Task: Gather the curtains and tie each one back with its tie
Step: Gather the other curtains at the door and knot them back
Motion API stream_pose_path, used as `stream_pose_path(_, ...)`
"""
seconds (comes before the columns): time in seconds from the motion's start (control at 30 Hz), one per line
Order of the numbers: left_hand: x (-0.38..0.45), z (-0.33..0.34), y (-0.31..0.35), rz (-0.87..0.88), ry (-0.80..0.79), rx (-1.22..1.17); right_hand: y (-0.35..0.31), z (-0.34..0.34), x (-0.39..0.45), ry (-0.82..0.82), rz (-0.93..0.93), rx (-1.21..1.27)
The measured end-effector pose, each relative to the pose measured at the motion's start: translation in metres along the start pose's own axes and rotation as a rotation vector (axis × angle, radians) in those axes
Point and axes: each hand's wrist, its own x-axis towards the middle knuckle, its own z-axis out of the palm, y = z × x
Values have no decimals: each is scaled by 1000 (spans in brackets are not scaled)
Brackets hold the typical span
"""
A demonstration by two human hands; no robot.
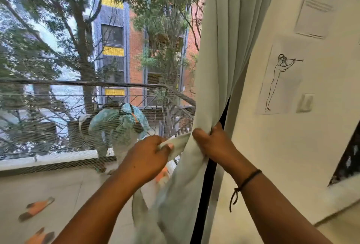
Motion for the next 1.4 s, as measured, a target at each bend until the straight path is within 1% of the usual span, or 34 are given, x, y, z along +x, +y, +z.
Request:
stream_pose_path(0.07, -2, 0, 5, 69, -12, 2, 0, 2, 2, 8, 8, -9)
stream_pose_path(0.17, -18, 23, 22, 168, -16, -45, -5, 10, 2, -18, 0, 114)
stream_pose_path(0.23, -25, 43, 30, 195, 36, -101, -9, 13, -2, -107, 18, 236)
stream_pose_path(0.3, -27, 58, 36, 164, 120, -219, -8, 14, -6, -225, 61, 369)
stream_pose_path(0.37, -26, 71, 37, 150, 157, -288, -2, 10, -6, -264, 85, 445)
stream_pose_path(0.4, -27, 78, 37, 167, 141, -308, 0, 6, -5, -253, 71, 414)
stream_pose_path(0.47, -29, 87, 36, 263, 68, -329, 8, -2, -2, -207, -2, 232)
stream_pose_path(0.5, -27, 91, 32, 338, 85, -293, 13, -7, 0, -195, -48, 123)
stream_pose_path(0.53, -23, 92, 27, 402, 151, -229, 17, -11, 1, -190, -91, 30)
stream_pose_path(0.57, -17, 93, 22, 430, 256, -204, 22, -14, 4, -198, -134, -38)
stream_pose_path(0.6, -10, 93, 16, 398, 352, -238, 28, -18, 6, -206, -169, -87)
stream_pose_path(0.63, -3, 93, 13, 329, 408, -290, 33, -23, 7, -215, -191, -114)
stream_pose_path(0.67, 4, 93, 13, 240, 418, -332, 38, -28, 7, -227, -202, -116)
stream_pose_path(0.7, 11, 92, 16, 151, 359, -378, 41, -33, 8, -245, -202, -102)
stream_pose_path(0.77, 25, 94, 22, 59, 128, -563, 48, -46, 9, -290, -213, -79)
stream_pose_path(0.83, 34, 95, 34, 52, -84, -786, 55, -59, 11, -336, -254, -86)
stream_pose_path(0.87, 35, 98, 38, 52, -155, -811, 58, -65, 11, -350, -276, -97)
stream_pose_path(0.9, 35, 103, 43, 47, -186, -790, 62, -72, 12, -356, -294, -108)
stream_pose_path(0.97, 32, 120, 53, 4, -149, -753, 70, -86, 13, -338, -311, -108)
stream_pose_path(1.03, 31, 138, 58, -19, -52, -746, 74, -97, 11, -294, -319, -114)
stream_pose_path(1.13, 32, 153, 65, -15, 98, -734, 71, -120, 4, -243, -369, -125)
stream_pose_path(1.23, 29, 155, 73, 6, 162, -700, 64, -145, -1, -239, -418, -100)
stream_pose_path(1.3, 23, 156, 76, -3, 177, -707, 69, -154, 0, -310, -437, -99)
stream_pose_path(1.33, 20, 155, 77, -15, 189, -727, 74, -155, 2, -380, -422, -90)
stream_pose_path(1.4, 13, 151, 76, -40, 183, -791, 86, -154, 8, -542, -327, -21)
